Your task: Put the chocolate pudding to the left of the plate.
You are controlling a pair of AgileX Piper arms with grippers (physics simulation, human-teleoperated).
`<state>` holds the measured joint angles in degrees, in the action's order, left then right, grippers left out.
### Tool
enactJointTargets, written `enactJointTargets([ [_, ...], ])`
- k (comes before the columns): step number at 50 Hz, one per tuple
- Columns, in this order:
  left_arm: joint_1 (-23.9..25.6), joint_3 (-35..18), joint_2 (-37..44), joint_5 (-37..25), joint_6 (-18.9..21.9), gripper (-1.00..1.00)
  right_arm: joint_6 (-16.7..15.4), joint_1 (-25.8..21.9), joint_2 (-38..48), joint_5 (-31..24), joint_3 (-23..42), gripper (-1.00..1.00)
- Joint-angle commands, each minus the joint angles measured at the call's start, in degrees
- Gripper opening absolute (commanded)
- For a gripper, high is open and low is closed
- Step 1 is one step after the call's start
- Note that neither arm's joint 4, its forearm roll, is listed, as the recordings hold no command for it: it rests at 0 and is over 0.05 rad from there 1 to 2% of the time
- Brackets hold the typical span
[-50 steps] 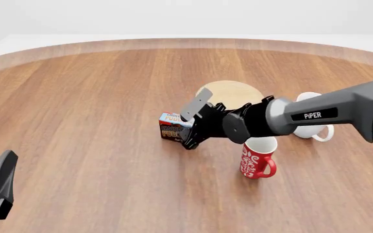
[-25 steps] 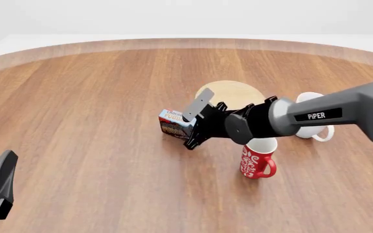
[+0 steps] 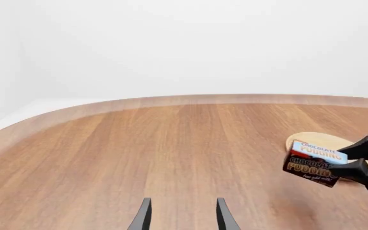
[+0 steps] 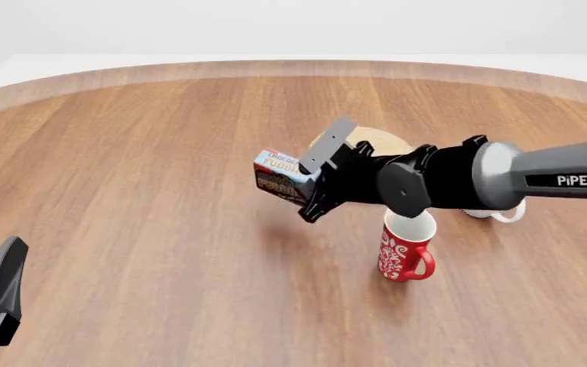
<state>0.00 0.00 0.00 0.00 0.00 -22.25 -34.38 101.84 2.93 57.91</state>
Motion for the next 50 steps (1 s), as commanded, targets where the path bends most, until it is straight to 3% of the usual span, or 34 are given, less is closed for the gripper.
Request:
enactJointTargets([
  [1,0.0,0.0,0.0,0.0,0.0,1.00,0.3,0.6,-4.5,-2.5,0.2,-1.00],
  [25,0.0,0.0,0.0,0.0,0.0,1.00,-1.3,-0.7,-2.3,-10.6,13.2,-1.00],
  [50,0.0,0.0,0.0,0.0,0.0,1.00,-2.6,1.1,11.7,-13.0,26.9,-1.00],
])
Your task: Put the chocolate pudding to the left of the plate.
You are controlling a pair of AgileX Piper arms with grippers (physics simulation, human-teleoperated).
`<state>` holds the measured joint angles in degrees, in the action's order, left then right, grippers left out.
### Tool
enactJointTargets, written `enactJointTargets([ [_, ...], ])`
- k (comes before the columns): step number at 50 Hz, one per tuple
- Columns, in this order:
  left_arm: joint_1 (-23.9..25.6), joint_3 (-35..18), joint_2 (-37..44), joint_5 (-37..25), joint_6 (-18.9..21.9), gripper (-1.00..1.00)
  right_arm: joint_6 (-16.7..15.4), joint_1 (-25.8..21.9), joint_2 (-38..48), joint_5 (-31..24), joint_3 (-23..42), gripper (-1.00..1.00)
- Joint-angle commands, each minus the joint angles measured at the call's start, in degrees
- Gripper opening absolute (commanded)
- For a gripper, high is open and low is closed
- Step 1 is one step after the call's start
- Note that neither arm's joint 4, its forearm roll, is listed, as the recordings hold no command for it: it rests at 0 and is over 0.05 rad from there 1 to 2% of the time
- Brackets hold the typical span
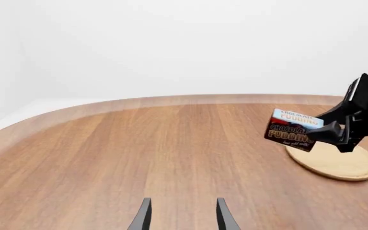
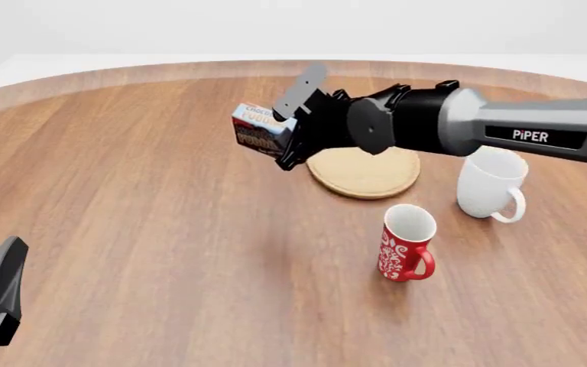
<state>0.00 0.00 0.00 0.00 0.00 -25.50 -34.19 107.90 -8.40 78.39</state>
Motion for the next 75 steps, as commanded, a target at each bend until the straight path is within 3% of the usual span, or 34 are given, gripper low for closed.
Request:
enactJointTargets([
  [1,0.0,0.0,0.0,0.0,0.0,1.00,0.7,1.0,6.3,-1.9,7.3,-1.00],
  [16,0.0,0.0,0.0,0.0,0.0,1.00,1.1,2.6,14.5,-5.3,17.8,-1.00],
  [36,0.0,0.0,0.0,0.0,0.0,1.00,1.5,4.6,22.3,-7.4,26.1,-1.00],
  [75,0.0,0.0,0.0,0.0,0.0,1.00,3.7,3.7,29.8,-8.6,31.9,-1.00],
])
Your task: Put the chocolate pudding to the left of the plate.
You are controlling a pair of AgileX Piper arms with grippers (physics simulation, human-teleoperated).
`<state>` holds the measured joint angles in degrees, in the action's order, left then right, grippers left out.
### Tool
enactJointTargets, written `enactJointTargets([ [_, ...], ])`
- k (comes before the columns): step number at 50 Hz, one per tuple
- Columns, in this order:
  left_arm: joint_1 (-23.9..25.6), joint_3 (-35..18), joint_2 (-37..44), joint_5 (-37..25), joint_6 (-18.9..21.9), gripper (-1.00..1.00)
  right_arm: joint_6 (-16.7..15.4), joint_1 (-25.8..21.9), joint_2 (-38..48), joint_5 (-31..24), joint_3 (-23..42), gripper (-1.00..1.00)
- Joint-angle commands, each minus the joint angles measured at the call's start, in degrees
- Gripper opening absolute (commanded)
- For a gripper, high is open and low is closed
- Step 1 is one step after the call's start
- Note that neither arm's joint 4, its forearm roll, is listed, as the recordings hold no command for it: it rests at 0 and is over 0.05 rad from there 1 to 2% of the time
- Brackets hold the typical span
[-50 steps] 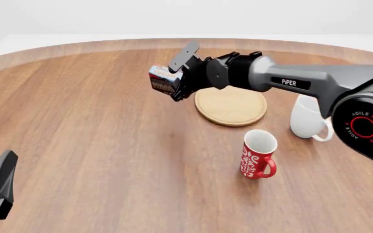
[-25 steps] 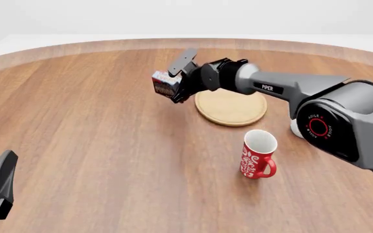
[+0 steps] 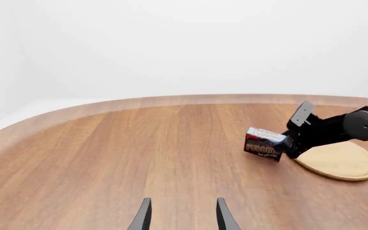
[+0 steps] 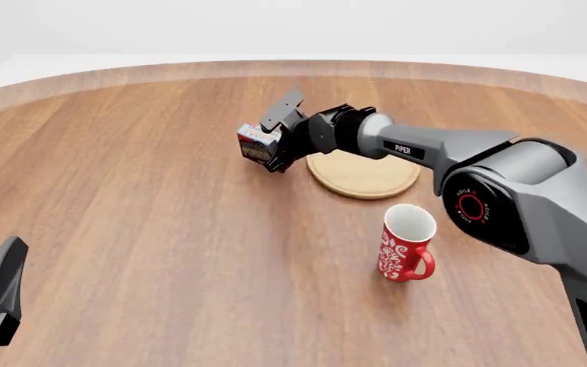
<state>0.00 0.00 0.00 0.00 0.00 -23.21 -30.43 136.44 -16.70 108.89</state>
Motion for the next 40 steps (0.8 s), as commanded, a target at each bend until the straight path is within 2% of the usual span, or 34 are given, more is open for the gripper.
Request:
enactJointTargets([
  [1,0.0,0.0,0.0,0.0,0.0,1.00,1.4,0.0,1.4,-0.3,1.7,-1.00],
  [12,0.0,0.0,0.0,0.0,0.0,1.00,2.3,-0.1,2.9,-0.8,3.0,-1.00],
  [13,0.0,0.0,0.0,0.0,0.0,1.00,2.3,0.0,3.4,-1.1,3.5,1.00],
  [23,0.0,0.0,0.0,0.0,0.0,1.00,2.2,0.5,2.5,-0.8,2.6,1.00],
  [40,0.0,0.0,0.0,0.0,0.0,1.00,2.6,0.5,-4.9,2.0,-6.1,1.00],
])
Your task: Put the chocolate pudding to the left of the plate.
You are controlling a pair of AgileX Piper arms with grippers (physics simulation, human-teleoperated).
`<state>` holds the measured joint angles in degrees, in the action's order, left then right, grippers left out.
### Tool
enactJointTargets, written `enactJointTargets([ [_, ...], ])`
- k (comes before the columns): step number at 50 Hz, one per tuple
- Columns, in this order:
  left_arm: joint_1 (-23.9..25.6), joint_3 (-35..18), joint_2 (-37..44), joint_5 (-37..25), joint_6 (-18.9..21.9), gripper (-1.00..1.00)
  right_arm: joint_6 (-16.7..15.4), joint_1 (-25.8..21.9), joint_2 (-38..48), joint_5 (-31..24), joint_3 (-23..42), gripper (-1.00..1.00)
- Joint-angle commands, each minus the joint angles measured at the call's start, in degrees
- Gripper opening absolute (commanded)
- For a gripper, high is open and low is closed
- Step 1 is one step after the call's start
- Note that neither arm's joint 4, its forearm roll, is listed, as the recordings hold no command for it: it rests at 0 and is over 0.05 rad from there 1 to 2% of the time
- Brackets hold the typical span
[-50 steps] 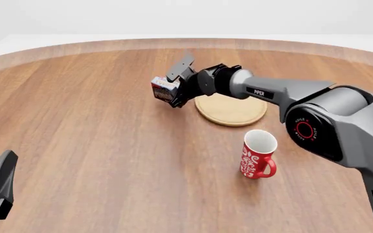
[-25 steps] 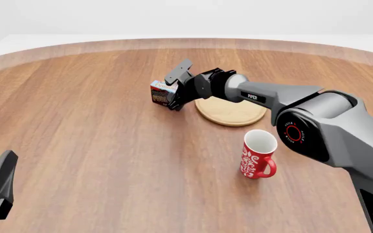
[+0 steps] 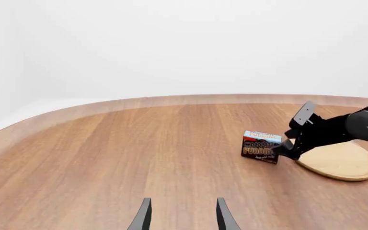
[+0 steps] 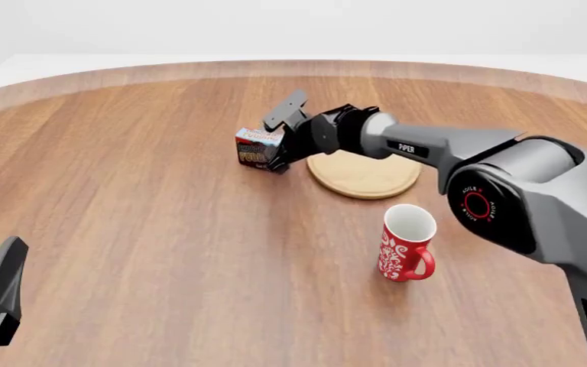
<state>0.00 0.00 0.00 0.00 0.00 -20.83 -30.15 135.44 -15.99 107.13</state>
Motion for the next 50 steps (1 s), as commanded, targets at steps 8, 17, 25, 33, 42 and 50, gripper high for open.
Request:
enactJointTargets([
  [8,0.0,0.0,0.0,0.0,0.0,1.00,0.5,0.8,-9.6,3.7,-11.0,1.00],
  [17,0.0,0.0,0.0,0.0,0.0,1.00,1.2,2.6,-15.6,9.0,-18.8,1.00],
  [25,0.0,0.0,0.0,0.0,0.0,1.00,3.1,2.8,-20.6,15.6,-25.8,1.00],
  [33,0.0,0.0,0.0,0.0,0.0,1.00,5.1,1.3,-24.7,18.8,-30.2,1.00],
  [42,0.0,0.0,0.0,0.0,0.0,1.00,5.1,0.9,-28.3,17.7,-30.8,1.00],
  [50,0.0,0.0,0.0,0.0,0.0,1.00,6.2,1.7,-31.8,19.3,-33.5,1.00],
])
